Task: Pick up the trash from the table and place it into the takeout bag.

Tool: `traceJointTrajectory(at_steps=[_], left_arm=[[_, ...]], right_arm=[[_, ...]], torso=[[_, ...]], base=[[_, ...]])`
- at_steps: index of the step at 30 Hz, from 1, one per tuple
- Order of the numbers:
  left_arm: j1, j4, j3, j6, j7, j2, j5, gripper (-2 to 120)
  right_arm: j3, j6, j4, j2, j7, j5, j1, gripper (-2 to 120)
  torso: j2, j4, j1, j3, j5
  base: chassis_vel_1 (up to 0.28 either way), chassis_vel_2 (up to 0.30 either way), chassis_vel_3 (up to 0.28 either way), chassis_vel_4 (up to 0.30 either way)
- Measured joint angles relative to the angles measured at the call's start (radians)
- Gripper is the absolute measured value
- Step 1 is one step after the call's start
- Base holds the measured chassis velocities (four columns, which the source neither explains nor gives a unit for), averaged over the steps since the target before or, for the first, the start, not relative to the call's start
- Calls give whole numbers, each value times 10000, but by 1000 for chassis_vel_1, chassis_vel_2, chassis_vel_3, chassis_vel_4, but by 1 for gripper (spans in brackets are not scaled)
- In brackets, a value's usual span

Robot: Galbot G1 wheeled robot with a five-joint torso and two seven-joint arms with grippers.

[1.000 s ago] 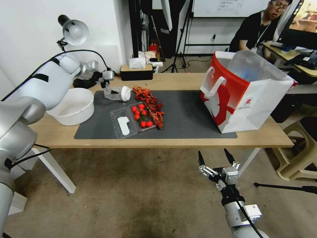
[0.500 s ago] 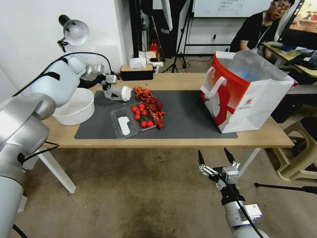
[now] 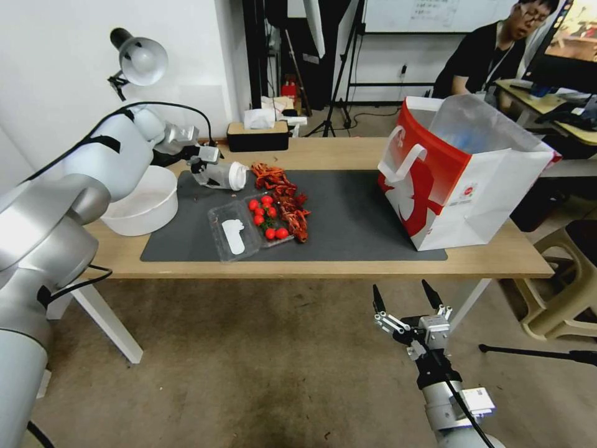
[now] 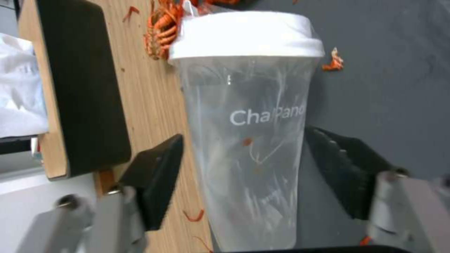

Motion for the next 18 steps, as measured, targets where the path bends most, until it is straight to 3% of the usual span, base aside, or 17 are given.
traceJointTrajectory(at_steps=[7, 9, 13, 18], left_arm=[[-7, 72, 163, 35, -114, -27, 138, 42], [-5, 70, 179, 35, -148, -28, 177, 40], [56, 23, 232, 16, -266, -36, 297, 22], [151, -9, 232, -30, -389, -3, 304, 15]], right_arm=[[-39, 24, 12, 2, -10, -10, -16, 100], [-39, 25, 20, 2, -10, -12, -24, 100], [-20, 33, 49, 2, -11, -13, -83, 100], [-49, 34, 44, 46, -11, -29, -83, 100]], torso=[[1, -3, 0, -2, 5], [2, -4, -1, -2, 5], [4, 1, -3, -4, 9], [6, 3, -6, -6, 8]], base=[[0, 0, 0, 0], [0, 0, 0, 0], [0, 0, 0, 0], [0, 0, 0, 0]])
